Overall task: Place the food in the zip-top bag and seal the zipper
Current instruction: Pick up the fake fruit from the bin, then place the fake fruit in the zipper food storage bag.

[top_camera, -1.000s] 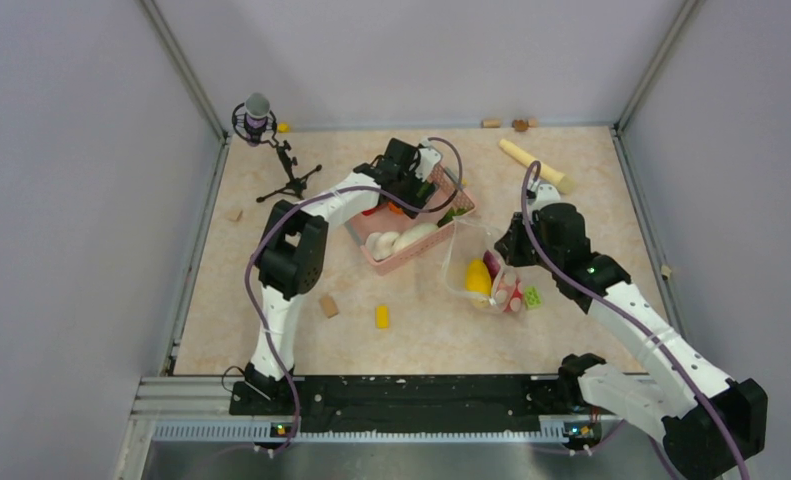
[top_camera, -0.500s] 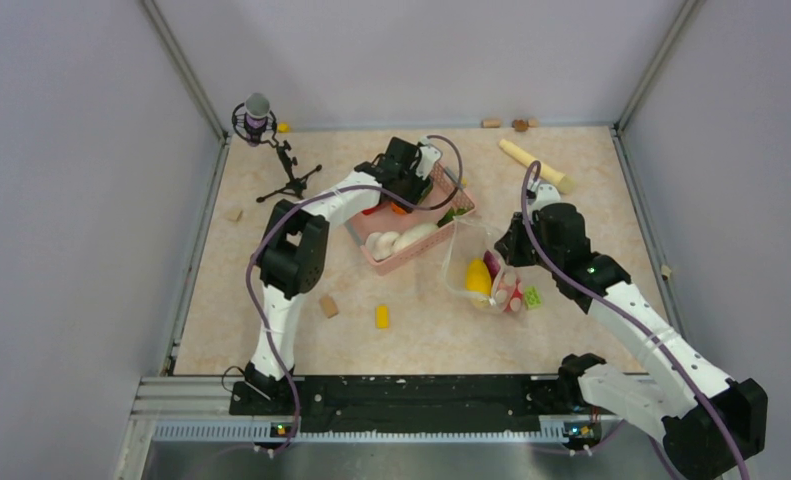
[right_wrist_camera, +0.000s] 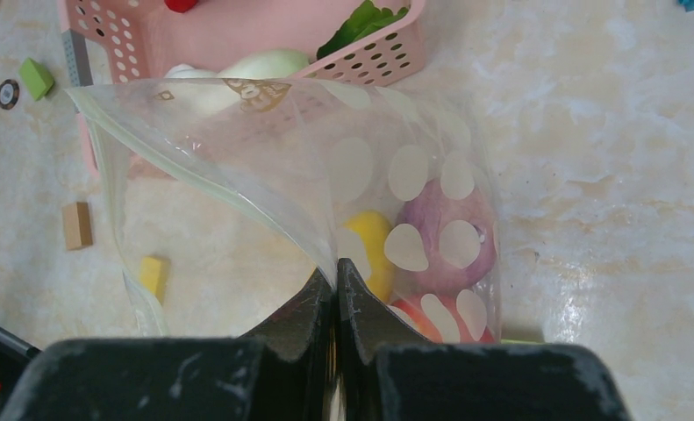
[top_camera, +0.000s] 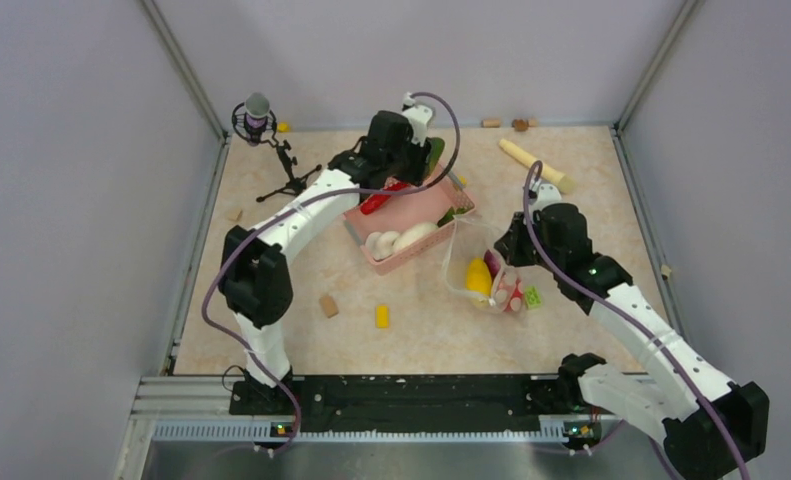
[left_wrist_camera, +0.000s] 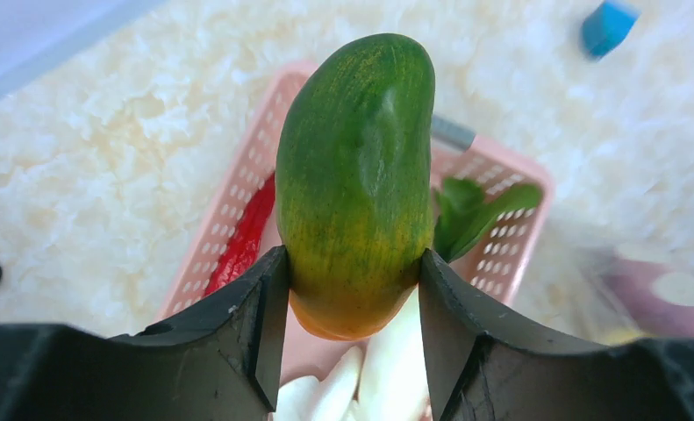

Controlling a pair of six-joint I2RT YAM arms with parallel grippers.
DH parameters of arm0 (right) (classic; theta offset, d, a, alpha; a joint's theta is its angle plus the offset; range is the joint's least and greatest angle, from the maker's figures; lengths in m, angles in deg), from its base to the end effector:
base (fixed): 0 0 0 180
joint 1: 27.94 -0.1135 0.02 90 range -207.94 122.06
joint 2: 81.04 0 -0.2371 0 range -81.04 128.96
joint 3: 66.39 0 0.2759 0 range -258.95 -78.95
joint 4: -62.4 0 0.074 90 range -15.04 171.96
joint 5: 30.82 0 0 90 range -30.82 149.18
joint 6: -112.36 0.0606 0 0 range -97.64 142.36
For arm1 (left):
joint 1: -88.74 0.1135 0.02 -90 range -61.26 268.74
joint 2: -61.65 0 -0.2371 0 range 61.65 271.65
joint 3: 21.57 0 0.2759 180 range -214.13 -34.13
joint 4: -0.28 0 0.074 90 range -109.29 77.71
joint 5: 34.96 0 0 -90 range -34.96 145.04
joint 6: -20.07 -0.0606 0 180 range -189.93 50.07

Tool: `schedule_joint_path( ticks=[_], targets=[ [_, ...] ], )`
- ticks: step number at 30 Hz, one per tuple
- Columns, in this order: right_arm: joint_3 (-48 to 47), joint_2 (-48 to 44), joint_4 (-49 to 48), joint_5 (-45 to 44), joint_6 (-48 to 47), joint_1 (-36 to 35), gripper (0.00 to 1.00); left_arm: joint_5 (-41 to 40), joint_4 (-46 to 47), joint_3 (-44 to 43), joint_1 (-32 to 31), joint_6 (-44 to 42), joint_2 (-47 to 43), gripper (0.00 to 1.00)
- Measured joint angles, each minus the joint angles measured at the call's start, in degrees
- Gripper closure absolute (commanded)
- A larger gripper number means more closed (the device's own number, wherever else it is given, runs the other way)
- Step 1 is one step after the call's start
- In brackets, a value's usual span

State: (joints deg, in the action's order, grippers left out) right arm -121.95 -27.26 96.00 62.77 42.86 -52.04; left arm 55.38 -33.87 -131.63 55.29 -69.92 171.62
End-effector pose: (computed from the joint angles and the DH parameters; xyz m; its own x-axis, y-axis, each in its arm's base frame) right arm 0.2449 0.1137 0.2424 -0.6105 0.1098 -0.7843 -0.2587 0.9084 0.3285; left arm 0.4073 -0.2695 0.2614 -0.4674 0.3086 -0.8285 0.5552 0.8317 -0.0035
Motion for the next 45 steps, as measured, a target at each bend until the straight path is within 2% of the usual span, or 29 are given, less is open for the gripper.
schedule_joint_path(
  ticks=[11, 26, 35, 45],
  targets=[
    [0.00, -3.15, 0.02, 1.16, 0.04, 0.00, 0.98, 0.17, 5.49, 3.41, -1.64, 11.56, -13.18, 1.00],
    [0.00, -3.17, 0.00, 3.21, 0.09, 0.00, 0.98, 2.40, 12.92, 17.07, -14.36, 17.49, -30.80, 1.00],
    [0.00, -3.17, -0.02, 3.87, 0.11, 0.00, 0.98, 6.49, 14.40, 22.91, -21.94, 17.42, -32.68, 1.00],
    [0.00, -3.17, -0.11, 4.17, 0.13, 0.00, 0.98, 2.95, 13.97, 25.99, -24.83, 17.70, -30.01, 1.00]
  ],
)
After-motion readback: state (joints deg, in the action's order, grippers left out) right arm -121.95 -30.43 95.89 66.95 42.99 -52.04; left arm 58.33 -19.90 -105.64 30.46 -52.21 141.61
